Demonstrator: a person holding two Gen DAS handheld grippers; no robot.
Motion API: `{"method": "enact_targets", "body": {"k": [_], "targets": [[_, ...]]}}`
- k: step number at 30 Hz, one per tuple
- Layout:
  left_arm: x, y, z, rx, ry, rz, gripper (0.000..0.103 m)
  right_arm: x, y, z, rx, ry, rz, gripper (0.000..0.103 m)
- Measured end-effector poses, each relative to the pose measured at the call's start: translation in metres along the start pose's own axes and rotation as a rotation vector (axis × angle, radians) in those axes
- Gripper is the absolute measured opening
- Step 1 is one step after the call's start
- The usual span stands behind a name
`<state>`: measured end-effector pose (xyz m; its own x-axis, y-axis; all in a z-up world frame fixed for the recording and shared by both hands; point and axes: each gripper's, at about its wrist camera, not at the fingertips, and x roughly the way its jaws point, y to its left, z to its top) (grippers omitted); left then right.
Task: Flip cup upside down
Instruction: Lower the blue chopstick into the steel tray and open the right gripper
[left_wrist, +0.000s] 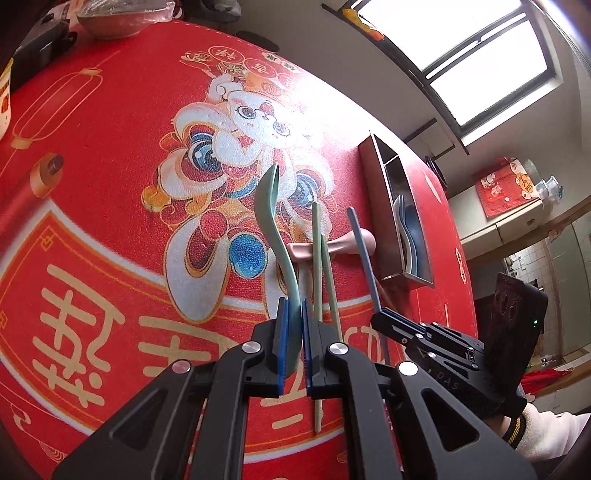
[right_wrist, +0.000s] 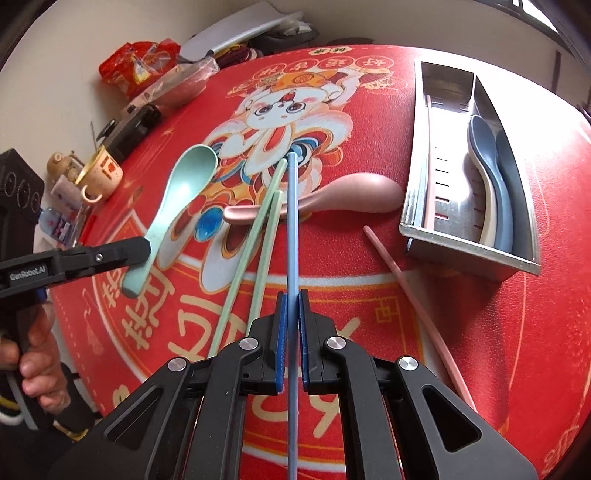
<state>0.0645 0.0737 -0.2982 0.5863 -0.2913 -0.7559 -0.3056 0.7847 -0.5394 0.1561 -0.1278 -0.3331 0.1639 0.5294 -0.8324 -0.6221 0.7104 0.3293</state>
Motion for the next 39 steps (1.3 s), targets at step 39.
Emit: {"method": "enact_targets", "body": {"k": [39], "targets": [[-0.033, 0.003, 0.034, -0.099, -0.111, -0.04, 0.007, 0.047, -0.126, 0.129, 0.355, -0.013, -0.146, 0.006]]}}
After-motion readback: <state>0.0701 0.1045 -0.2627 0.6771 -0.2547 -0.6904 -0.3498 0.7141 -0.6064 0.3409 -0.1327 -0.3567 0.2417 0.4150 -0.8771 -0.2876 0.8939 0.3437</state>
